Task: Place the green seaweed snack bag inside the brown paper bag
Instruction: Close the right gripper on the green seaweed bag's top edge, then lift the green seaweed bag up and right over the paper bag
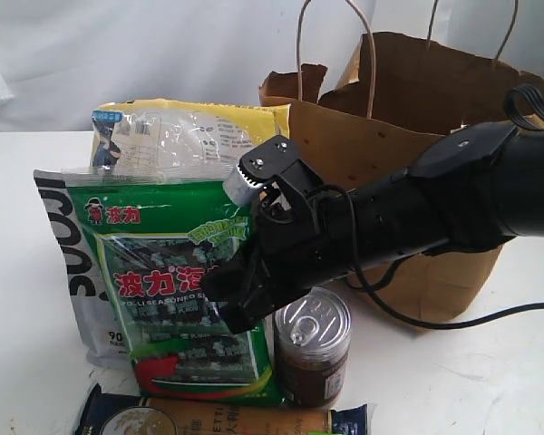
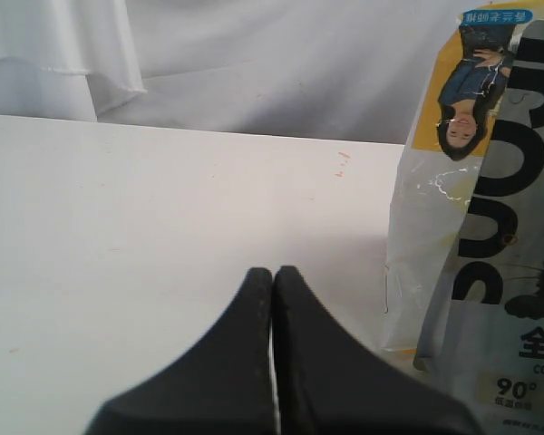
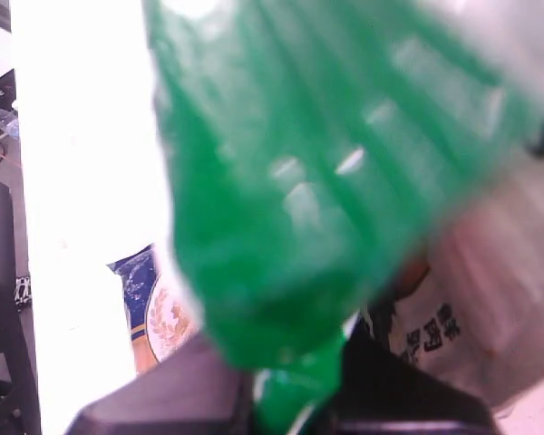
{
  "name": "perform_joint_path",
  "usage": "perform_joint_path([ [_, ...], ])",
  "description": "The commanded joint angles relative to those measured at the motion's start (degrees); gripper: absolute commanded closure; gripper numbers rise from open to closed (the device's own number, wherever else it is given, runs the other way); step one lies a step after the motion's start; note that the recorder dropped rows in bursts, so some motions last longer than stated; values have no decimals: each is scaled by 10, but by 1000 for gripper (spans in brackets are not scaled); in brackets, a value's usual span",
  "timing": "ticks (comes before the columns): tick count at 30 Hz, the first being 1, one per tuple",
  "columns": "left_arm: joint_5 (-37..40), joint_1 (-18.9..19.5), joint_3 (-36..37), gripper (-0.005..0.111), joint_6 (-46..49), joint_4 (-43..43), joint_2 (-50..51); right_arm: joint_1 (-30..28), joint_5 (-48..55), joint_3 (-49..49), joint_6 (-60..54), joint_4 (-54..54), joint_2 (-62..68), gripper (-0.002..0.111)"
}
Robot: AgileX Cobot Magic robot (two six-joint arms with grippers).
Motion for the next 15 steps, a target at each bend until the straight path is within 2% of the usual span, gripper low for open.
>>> perform_joint_path([
  [1,-5,-3,3,107,-1,1,-3,3,2,-3,-6,5,-9,108],
  [15,-5,-3,3,107,-1,1,-3,3,22,-3,-15,21,-132,108],
])
